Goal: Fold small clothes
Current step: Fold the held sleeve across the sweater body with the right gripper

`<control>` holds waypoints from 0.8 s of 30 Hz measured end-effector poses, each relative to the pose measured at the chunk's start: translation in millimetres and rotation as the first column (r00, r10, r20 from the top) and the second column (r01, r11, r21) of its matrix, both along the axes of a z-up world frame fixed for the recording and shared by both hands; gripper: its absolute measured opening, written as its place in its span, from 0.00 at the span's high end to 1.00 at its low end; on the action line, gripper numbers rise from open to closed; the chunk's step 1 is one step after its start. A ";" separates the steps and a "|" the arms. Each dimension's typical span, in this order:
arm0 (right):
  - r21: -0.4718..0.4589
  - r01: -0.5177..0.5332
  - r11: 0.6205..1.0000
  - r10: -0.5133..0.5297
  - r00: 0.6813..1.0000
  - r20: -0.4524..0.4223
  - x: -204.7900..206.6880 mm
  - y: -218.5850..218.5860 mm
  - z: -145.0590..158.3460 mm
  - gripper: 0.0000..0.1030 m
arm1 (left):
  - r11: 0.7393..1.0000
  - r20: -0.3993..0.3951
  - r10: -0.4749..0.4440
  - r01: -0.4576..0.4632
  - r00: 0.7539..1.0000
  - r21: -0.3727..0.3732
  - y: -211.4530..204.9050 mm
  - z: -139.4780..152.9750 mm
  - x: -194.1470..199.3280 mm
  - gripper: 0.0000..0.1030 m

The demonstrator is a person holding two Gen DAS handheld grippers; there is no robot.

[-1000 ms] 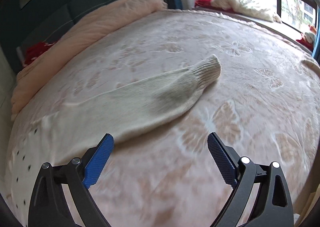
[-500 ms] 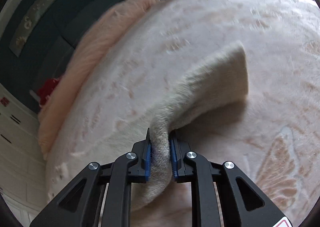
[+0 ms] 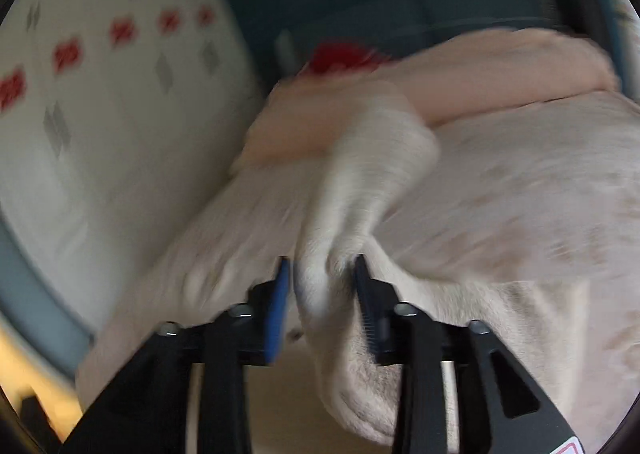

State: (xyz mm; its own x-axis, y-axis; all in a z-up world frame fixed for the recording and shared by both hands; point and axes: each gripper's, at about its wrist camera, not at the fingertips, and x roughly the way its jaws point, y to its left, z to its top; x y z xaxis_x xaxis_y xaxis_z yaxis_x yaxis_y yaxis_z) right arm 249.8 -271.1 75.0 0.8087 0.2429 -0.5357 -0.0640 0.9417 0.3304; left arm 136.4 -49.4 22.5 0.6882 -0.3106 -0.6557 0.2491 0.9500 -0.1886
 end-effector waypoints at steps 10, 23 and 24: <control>-0.265 0.211 0.941 -0.258 0.953 -0.158 -96.0 -54.7 -61.4 0.38 | 0.991 -0.111 -0.044 0.030 0.993 -0.128 0.7 2.7 93.1 0.05; -0.111 0.249 0.962 -0.272 0.914 -0.301 -94.2 -98.0 -123.1 0.40 | 0.977 -0.349 0.089 -0.151 0.933 -0.153 -48.7 -74.3 209.7 0.89; -0.094 0.249 0.964 -0.266 0.918 -0.294 -88.4 -99.2 -121.6 0.60 | 0.973 -0.350 0.076 -0.147 0.934 -0.180 -46.5 -70.6 212.3 0.90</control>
